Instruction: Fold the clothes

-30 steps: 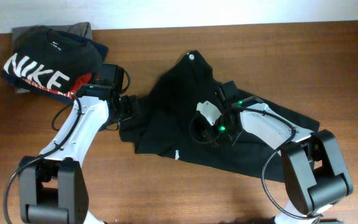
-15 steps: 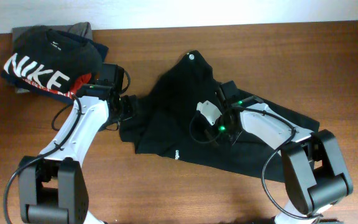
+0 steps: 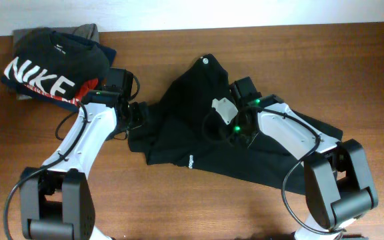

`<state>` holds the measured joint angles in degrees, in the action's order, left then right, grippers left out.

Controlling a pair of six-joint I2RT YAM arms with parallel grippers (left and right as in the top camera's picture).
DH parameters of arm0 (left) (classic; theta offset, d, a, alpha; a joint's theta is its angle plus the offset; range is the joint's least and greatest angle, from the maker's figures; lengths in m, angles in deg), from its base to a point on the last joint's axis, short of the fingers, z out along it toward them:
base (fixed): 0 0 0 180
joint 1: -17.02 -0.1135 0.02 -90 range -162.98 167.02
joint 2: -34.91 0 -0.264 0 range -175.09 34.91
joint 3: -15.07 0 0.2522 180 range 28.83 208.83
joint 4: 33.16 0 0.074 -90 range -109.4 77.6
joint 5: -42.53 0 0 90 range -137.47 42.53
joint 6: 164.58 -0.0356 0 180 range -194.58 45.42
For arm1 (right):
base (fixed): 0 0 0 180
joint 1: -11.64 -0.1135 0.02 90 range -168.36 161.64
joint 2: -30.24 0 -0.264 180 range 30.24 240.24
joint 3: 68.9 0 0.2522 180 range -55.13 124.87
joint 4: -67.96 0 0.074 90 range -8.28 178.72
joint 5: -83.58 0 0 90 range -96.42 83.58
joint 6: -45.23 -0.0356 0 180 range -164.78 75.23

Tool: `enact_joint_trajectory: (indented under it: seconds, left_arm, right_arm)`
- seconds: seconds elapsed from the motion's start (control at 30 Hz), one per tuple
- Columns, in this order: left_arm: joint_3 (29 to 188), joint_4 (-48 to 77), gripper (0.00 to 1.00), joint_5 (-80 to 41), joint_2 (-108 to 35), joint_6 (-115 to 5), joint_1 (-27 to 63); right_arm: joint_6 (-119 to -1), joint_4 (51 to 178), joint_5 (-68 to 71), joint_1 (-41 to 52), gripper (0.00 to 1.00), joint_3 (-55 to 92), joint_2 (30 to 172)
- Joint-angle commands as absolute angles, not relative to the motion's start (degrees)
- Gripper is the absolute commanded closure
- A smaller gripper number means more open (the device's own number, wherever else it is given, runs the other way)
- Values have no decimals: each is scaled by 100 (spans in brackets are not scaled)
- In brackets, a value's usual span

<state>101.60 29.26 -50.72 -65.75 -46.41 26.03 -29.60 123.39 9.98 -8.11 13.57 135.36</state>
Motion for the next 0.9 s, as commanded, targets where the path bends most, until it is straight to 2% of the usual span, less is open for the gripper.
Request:
enact_joint_trajectory:
  seconds: [0.0, 0.23, 0.4, 0.43, 0.57, 0.7, 0.73, 0.77, 0.83, 0.87]
  left_arm:
    - [10280, 2929, 1, -5030, -6656, -4589, 2586]
    - [10280, 2913, 1, -5028, -6656, -4591, 2586]
    - [10280, 2911, 1, -5028, -6656, -4589, 2586]
    - [10280, 2911, 1, -5026, -6656, -4589, 2586]
    - [10280, 2916, 1, -5028, -6656, -4589, 2586]
    - [10282, 3383, 1, -4230, -6654, -4705, 2584]
    - [10282, 3381, 1, -3944, -6649, -5015, 2601]
    - [10282, 3381, 1, -3765, -6647, -5240, 2627]
    - [10282, 3394, 1, -3529, -6630, -5732, 2796]
    - [10282, 3401, 1, -3496, -6612, -5920, 2896]
  right_arm:
    - [-3222, 12396, 415, -807, 96, 1462, 13571]
    - [-3419, 12287, 181, -807, 95, 1451, 13573]
    - [-3569, 12309, 194, -822, 67, 1453, 13573]
    - [-3674, 12324, 194, -822, 67, 1453, 13573]
    - [-4192, 12567, 192, -767, 85, 1569, 13529]
    - [-4848, 13378, 187, -514, 85, 2103, 13258]
    - [-4968, 13625, 187, -435, 80, 2251, 13184]
    - [-5062, 13865, 187, -356, 69, 2382, 13114]
    - [-5353, 14473, 185, -127, 56, 2660, 12913]
    - [-5416, 14637, 187, -46, 33, 2708, 12843]
